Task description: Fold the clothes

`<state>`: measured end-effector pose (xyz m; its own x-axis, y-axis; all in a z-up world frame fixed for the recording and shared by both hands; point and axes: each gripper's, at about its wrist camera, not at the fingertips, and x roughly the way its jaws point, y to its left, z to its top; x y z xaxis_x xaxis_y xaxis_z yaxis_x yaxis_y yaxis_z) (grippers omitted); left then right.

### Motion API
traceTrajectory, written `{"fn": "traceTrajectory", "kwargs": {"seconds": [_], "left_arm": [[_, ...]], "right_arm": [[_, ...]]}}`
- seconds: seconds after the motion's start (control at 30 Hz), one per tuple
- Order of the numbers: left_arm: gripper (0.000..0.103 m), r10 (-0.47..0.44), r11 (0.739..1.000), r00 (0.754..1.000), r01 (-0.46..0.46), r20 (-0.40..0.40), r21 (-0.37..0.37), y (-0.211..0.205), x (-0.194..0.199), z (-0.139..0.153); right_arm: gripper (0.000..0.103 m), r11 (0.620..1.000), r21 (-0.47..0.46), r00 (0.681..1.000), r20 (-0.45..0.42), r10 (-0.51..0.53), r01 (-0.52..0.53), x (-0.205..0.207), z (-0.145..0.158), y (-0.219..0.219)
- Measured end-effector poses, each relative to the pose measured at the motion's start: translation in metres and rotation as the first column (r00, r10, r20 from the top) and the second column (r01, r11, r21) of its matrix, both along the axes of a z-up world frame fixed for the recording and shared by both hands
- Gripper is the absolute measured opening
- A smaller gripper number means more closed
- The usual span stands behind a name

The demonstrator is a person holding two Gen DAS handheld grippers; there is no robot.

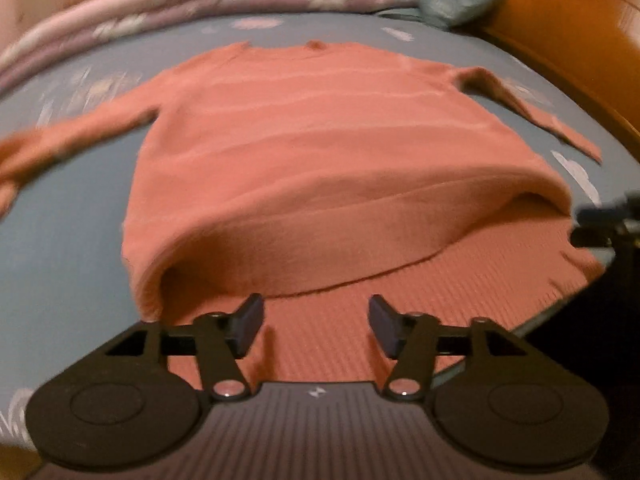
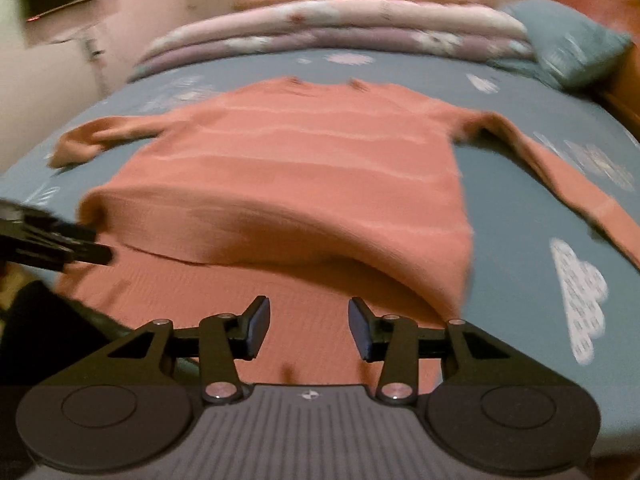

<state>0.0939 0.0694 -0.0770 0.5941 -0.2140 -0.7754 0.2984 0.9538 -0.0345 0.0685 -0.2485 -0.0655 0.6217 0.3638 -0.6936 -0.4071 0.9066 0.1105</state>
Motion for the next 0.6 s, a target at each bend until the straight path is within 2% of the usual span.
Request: {"fn": "traceTrajectory", "kwargs": {"seconds": [0.1,0.2,0.27,0.4,0.5,0.6], "left_arm": [[0.066,-0.041,0.999,0.998,0.04,0.052,0.022,-0.007,-0.005,0.009],[0.07,-0.06,0.996,0.994,0.054,0.091,0.068,-0.01,-0.005,0.014],[0.071,-0.071,0.99,0.99,0.055,0.119,0.129,-0.011,-0.009,0.015],[0.071,-0.025,0.977,0.986,-0.01,0.163,0.213,-0.003,-0.01,0.017],[0.074,0.039,0.979,0.983,-0.072,0.177,0.189,0.011,-0.012,0.018],[0.075,0.079,0.985,0.982,-0.104,0.172,0.138,0.023,-0.015,0.017]], "right_arm": [[0.049,0.988,-0.05,0.988,0.055,0.147,-0.145,0.004,0.009,0.026],[0.052,0.93,-0.172,0.931,0.112,0.347,-0.326,0.009,0.011,0.062],[0.053,0.853,-0.28,0.865,0.123,0.487,-0.44,0.012,0.007,0.086],[0.053,0.658,-0.451,0.716,0.059,0.696,-0.603,0.025,-0.006,0.129],[0.053,0.541,-0.505,0.637,-0.023,0.771,-0.673,0.038,-0.018,0.151],[0.053,0.444,-0.538,0.579,-0.104,0.809,-0.717,0.056,-0.028,0.162]]}}
